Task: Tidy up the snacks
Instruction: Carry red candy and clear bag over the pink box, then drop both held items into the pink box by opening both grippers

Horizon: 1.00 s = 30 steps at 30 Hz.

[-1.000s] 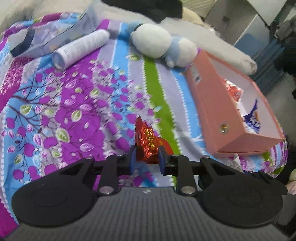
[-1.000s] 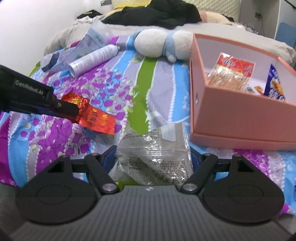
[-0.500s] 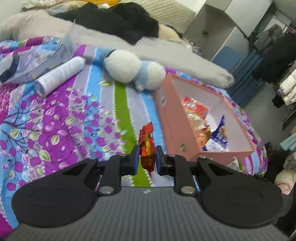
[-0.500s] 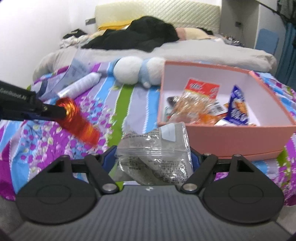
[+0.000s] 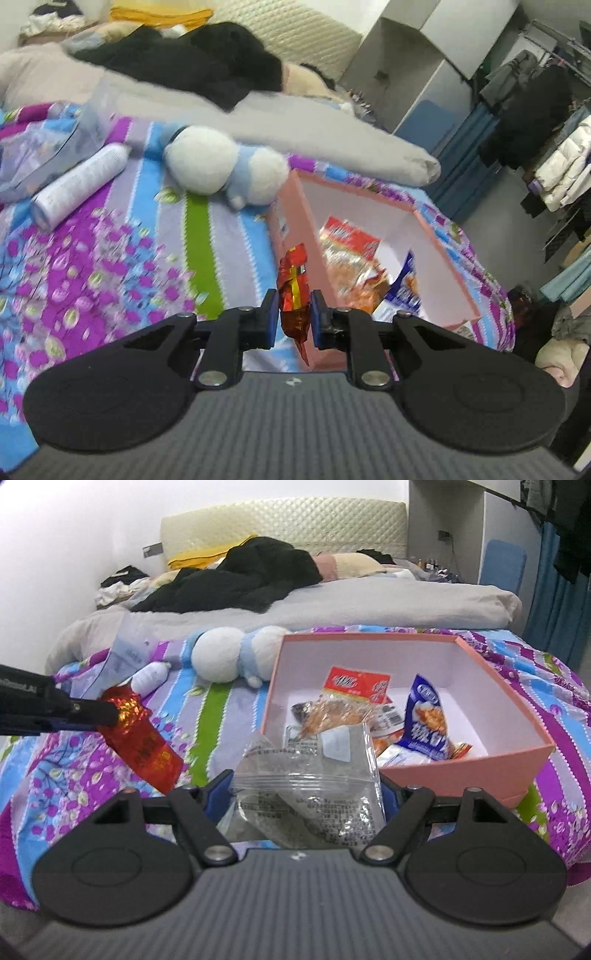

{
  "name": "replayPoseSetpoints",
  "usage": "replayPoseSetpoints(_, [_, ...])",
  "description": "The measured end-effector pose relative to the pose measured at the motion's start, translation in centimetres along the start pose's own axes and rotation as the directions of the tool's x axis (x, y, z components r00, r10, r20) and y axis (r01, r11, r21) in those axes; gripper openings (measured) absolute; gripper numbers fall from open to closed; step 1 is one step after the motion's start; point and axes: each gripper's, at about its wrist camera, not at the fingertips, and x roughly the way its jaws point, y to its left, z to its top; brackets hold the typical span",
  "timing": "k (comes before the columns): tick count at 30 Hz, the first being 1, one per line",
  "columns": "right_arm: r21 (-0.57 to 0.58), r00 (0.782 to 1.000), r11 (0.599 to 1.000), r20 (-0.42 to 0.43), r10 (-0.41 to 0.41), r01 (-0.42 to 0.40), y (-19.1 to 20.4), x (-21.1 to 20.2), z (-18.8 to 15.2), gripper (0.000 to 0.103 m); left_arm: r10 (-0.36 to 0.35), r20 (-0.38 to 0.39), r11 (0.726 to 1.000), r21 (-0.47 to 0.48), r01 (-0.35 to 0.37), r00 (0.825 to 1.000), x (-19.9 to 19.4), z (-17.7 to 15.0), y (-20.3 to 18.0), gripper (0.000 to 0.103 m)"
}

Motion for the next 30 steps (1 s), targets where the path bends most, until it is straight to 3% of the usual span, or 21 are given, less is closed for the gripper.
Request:
replayPoseSetpoints(6, [0.002,0.999,0.999,0.021,-0.045,0.045,-2.5,0.8,2.9,0.079,-0.063,0.011,0.997,0.037,0.062,0.998,2.7,3.4,-3.4,0.021])
replayPoseSetpoints(13, [0.039,0.994,0.993,-0.005,-0.109,0.109,-6.2,3.6,5.3,0.079,-0.111,-0.077,0.990,0.075,0.117,0.991,9.3,6.0,-7.0,0.021])
replayPoseSetpoints(23, [0.100,0.987,0.986,-0.100,-0.123,0.133,-10.1,10.0,5.5,0.080,-0.078,-0.180,0.987,0.122,0.101,0.981,18.7,7.7,-8.4,0.021])
replayPoseSetpoints(30, [0.127,0.984,0.985,-0.153,-0.097,0.116,-10.8,13.4,5.0,0.081,-0.028,-0.205,0.990,0.128,0.055,0.978,21.5,8.2,-7.2,0.021])
